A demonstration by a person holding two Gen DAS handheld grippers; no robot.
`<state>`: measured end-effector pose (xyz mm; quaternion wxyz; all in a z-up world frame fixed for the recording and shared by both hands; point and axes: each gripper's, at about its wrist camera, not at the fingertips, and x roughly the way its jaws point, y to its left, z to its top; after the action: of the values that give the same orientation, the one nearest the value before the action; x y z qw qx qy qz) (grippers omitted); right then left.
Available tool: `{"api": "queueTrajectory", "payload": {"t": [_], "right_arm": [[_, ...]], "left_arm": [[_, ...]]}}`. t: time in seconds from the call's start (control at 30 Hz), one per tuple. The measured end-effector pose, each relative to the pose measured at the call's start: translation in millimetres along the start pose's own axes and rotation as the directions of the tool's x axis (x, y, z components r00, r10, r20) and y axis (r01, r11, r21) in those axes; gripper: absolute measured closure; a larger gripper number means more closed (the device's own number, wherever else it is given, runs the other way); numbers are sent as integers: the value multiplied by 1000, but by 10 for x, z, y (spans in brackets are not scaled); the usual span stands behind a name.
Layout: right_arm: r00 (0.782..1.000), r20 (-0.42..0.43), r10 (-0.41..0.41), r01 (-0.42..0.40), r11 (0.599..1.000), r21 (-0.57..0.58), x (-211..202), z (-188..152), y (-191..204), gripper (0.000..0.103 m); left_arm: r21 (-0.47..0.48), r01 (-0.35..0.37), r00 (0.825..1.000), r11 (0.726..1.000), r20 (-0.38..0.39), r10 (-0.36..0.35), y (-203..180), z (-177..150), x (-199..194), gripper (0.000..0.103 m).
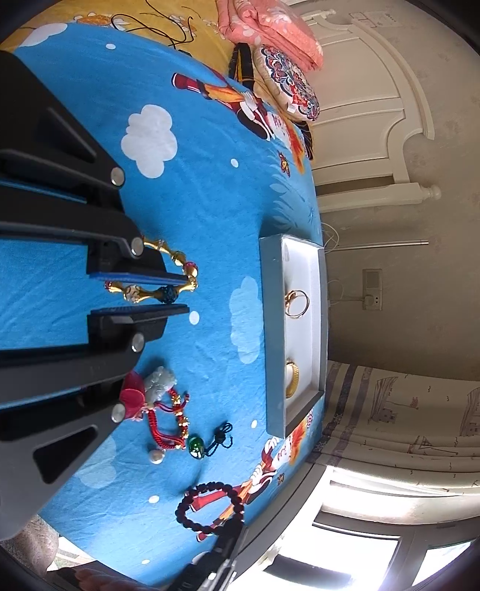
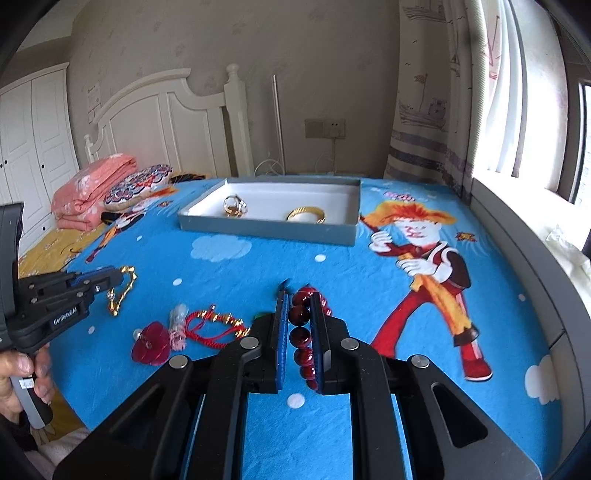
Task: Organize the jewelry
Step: 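Grasp the gold bamboo bracelet with the left tool while the right tool grasps the red bead bracelet, then carry both bracelets into the white tray and open both tools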
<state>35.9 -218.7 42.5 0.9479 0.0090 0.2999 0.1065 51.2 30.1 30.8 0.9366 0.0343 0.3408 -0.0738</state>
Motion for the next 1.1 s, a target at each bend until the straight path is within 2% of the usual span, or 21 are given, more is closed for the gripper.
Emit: {"api": "queueTrajectory", "payload": {"t": [0.2,0.47,1.1], "right_arm": [[1000,25,-11,11,1000,20,-55,102,-101,90],[1000,17,-15,15,999,32,-47,150,-123,90],[998,-14,-56,57,997,49,146,261,-80,90]], "left_arm": [[3,8,1000,1000,19,-8,-4,36,-61,93],[5,4,1000,1000,24,-4,-8,87,-85,93],[-17,-14,995,1000,96,16,-4,482,-225,93]]}}
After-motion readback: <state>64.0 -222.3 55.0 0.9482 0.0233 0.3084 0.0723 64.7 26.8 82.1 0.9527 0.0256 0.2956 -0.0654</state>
